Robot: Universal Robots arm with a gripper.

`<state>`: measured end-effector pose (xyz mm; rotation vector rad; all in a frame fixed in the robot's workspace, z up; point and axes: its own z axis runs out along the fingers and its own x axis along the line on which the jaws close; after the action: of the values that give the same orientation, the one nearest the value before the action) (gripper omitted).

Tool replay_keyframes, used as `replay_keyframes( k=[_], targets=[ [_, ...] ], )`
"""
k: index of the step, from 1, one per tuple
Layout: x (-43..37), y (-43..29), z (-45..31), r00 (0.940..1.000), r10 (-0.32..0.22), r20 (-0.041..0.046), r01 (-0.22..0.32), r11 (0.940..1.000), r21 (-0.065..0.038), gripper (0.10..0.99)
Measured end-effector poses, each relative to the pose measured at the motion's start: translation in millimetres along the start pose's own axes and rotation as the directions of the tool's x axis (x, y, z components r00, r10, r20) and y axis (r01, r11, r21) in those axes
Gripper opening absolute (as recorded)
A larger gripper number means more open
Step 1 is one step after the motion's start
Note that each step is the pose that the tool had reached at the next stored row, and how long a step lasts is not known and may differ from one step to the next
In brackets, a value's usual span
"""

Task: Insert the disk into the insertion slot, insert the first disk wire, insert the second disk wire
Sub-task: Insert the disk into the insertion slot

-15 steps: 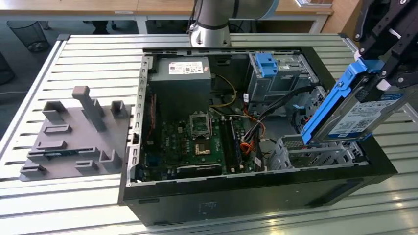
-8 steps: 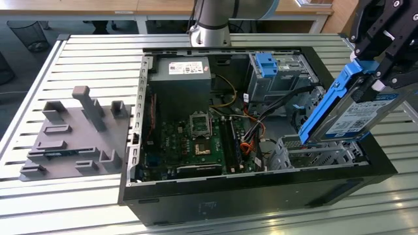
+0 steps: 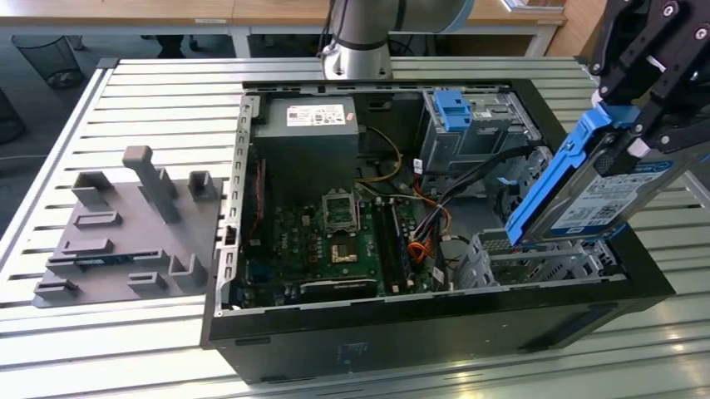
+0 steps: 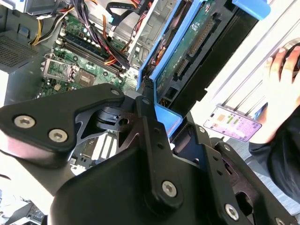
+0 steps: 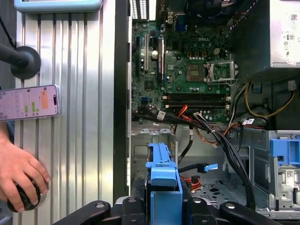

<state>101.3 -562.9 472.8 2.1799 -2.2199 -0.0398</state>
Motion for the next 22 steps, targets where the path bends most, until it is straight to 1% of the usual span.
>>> replay_keyframes(
  k=[7, 11, 15, 19, 22],
  targets=[
    [-3.2, 1.1, 4.5, 1.0, 0.0, 0.0003, 0.0, 1.0, 0.0, 0.365],
    [-4.2, 3.8, 7.4, 1.0, 0.0, 0.0002, 0.0, 1.0, 0.0, 0.365],
    [-4.3, 7.6, 10.6, 1.0, 0.0, 0.0004, 0.0, 1.0, 0.003, 0.365],
    [-4.4, 7.8, 11.8, 1.0, 0.0, 0.0001, 0.0, 1.0, 0.003, 0.365],
    [-4.5, 7.8, 12.6, 1.0, 0.0, 0.0004, 0.0, 1.0, 0.005, 0.365]
  ],
)
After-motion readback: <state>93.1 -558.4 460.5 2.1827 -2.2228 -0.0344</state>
